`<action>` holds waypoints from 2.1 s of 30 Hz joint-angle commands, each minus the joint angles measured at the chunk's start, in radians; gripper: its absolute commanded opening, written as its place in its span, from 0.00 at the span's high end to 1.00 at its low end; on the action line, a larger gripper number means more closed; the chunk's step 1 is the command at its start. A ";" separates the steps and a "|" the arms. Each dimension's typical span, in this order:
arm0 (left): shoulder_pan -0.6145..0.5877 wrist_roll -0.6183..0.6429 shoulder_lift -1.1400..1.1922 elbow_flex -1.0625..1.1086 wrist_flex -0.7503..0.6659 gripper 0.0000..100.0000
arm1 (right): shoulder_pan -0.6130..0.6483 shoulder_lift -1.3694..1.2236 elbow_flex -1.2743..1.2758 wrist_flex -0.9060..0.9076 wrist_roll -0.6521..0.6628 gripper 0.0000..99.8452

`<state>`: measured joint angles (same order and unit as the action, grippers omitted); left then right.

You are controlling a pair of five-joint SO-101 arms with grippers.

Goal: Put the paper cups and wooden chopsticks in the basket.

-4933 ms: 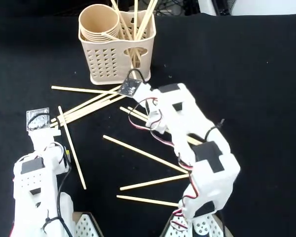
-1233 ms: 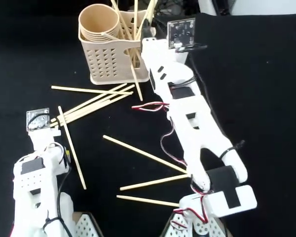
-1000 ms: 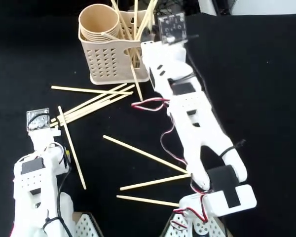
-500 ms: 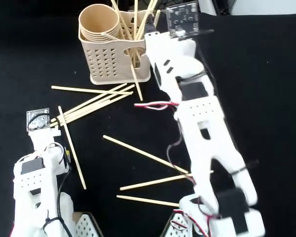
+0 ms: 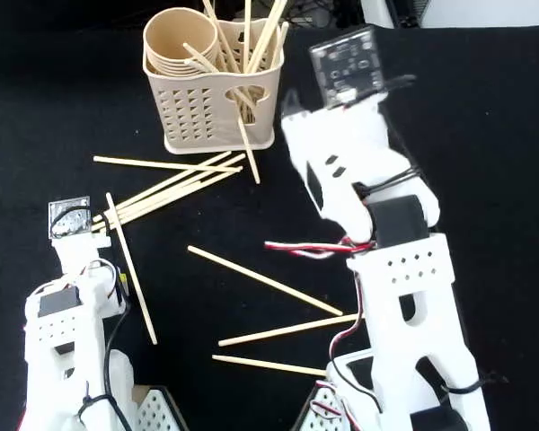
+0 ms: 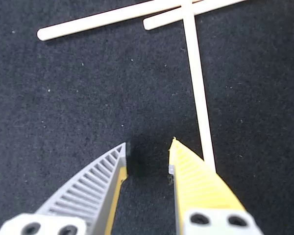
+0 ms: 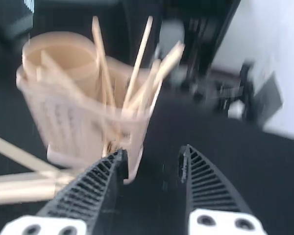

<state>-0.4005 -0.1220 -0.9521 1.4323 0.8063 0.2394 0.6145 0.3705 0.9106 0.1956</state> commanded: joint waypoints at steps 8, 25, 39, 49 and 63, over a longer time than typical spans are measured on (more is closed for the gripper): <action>0.008 -0.006 -0.018 -0.004 -0.015 0.84 | 0.167 -0.041 0.064 0.365 0.308 0.82; 0.010 -0.006 -0.018 -0.007 -0.017 0.84 | 0.445 0.096 0.443 0.543 0.514 0.76; 0.010 -0.006 -0.018 -0.007 -0.017 0.84 | 0.763 0.383 0.803 0.450 0.512 0.76; 0.010 -0.006 -0.018 -0.007 -0.017 0.84 | 0.872 0.182 0.831 0.339 0.516 0.76; 0.010 -0.006 -0.018 -0.005 -0.017 0.84 | 0.868 0.002 0.875 0.183 0.519 0.76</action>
<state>-0.4005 -0.1220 -0.9521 1.4323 0.8063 1.1308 0.6391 1.2497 1.1070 0.7081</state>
